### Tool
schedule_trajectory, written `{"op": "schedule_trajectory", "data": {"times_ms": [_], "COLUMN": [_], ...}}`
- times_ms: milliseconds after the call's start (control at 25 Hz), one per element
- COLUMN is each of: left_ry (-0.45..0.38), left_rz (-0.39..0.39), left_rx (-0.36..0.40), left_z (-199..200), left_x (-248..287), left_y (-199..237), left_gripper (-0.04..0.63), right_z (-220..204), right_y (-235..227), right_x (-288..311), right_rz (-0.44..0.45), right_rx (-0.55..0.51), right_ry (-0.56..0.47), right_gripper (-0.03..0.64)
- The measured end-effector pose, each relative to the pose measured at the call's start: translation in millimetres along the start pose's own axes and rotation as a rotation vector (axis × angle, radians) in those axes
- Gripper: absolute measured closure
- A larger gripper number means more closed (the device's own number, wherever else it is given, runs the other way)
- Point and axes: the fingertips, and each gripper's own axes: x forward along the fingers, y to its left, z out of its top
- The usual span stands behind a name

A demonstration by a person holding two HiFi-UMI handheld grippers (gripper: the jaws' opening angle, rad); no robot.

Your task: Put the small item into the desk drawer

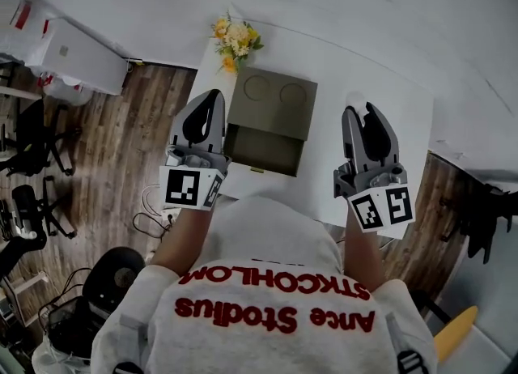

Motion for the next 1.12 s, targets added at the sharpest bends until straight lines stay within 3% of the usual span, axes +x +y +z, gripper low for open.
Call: {"op": "schedule_trajectory", "data": {"times_ms": [240, 440, 1120], "left_ry": [0.002, 0.015, 0.199], "left_rz": [0.127, 0.197, 0.264], "left_rx": [0.019, 0.014, -0.112], "left_z": [2.8, -2.8, -93.5], "left_x": [-34.1, -51.6, -82.0], "left_y": [36.0, 54.7, 65.0], "left_gripper": [0.588, 0.588, 0.588], "right_z": [-5.9, -18.6, -166.2], "right_y": [44.6, 64.7, 96.1], "right_x": [35.8, 52.7, 64.1], "right_rz": [0.157, 0.225, 0.32], "right_rx": [0.011, 0.012, -0.003], "right_ry": [0.008, 0.043, 0.433], "right_gripper": [0.485, 0.485, 0.485]}}
